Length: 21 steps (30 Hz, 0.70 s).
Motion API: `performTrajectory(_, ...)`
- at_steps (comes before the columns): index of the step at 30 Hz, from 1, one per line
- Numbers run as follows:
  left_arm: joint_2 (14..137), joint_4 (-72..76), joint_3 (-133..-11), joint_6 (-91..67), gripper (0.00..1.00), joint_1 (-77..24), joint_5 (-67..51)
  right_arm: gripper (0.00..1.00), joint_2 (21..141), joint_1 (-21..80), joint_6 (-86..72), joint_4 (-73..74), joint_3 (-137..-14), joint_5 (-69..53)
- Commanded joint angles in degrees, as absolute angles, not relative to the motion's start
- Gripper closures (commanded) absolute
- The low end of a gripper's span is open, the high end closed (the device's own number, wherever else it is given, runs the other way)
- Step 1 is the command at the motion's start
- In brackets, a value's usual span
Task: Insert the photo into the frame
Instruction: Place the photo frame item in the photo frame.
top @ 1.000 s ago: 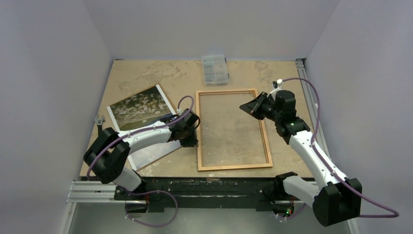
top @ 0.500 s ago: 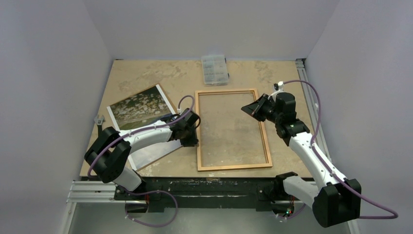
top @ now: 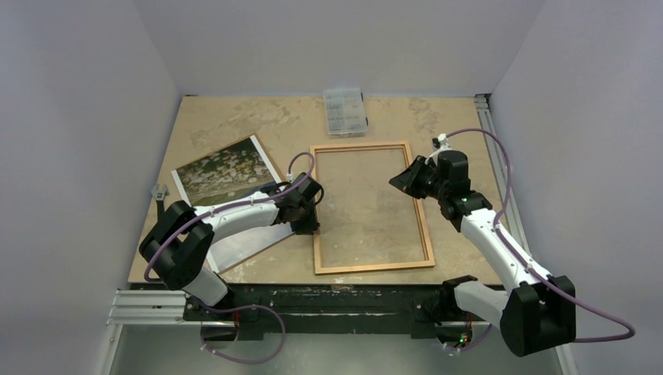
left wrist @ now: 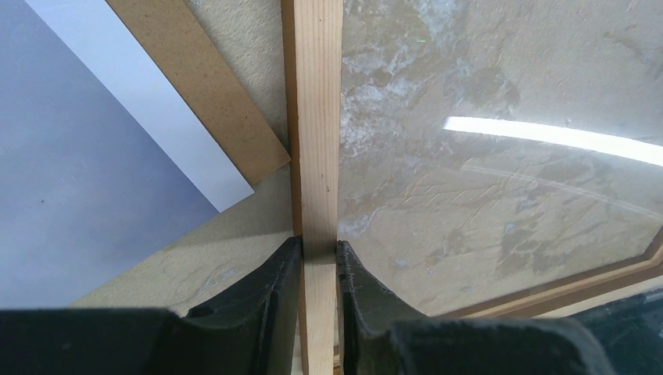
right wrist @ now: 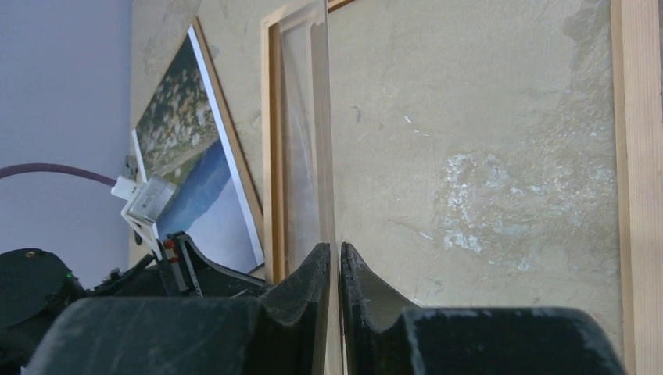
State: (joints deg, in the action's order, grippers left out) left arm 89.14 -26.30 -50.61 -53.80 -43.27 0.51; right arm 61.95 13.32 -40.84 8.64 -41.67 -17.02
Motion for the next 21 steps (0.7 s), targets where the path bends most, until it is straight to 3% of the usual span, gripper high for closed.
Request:
performTrajectory(1, 90.5, -27.1, -51.9, -52.4, 0.8, -43.8, 1.1, 0.87, 63.1, 13.7, -36.6, 8.5, -40.8, -17.1)
performTrajectory(6, 90.9, -27.4, -52.2, -52.3, 0.8, -43.9, 1.2, 0.75, 64.4, 13.7, -34.1, 8.9, -40.7, -17.4)
performTrajectory(15, 90.9, -28.4, -52.7, -52.1, 0.8, -43.9, 1.6, 0.33, 66.4, 13.7, -32.0, 9.5, -40.2, -17.6)
performTrajectory(21, 90.9, -28.8, -52.9, -52.0, 0.8, -44.0, 2.2, 0.21, 67.6, 13.7, -30.9, 10.0, -40.1, -17.3)
